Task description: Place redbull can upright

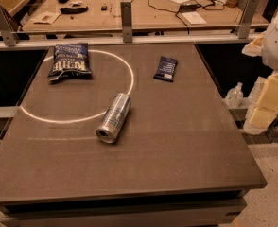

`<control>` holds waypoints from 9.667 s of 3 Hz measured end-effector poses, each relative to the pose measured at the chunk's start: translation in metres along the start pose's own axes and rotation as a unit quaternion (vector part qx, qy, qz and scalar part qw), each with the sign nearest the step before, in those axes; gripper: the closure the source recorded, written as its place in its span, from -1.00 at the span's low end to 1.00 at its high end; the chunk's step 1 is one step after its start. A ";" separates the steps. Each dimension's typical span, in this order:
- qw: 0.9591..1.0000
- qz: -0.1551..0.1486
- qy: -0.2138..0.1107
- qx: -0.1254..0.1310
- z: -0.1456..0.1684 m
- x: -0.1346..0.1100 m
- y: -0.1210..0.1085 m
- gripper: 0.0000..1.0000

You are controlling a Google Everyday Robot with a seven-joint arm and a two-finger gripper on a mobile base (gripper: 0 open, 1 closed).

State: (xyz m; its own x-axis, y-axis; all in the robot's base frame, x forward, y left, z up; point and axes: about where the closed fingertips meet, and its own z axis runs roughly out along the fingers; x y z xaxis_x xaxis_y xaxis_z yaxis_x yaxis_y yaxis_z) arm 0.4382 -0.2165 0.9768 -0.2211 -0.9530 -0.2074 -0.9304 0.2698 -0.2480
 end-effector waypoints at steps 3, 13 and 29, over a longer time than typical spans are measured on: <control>0.994 -0.113 0.002 0.015 0.004 -0.015 -0.011 -1.00; 0.744 -0.660 -0.026 -0.104 0.116 -0.237 -0.021 -1.00; 0.835 -0.482 -0.236 -0.121 0.079 -0.166 0.013 1.00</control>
Offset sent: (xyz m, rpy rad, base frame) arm 0.0059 0.0067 -0.0001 -0.0477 -0.0304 0.1748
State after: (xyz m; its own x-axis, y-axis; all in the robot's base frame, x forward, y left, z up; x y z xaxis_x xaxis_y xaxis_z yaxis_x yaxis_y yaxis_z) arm 0.4862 -0.0438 0.9329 0.7513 -0.5357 -0.3855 -0.6544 -0.6808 -0.3290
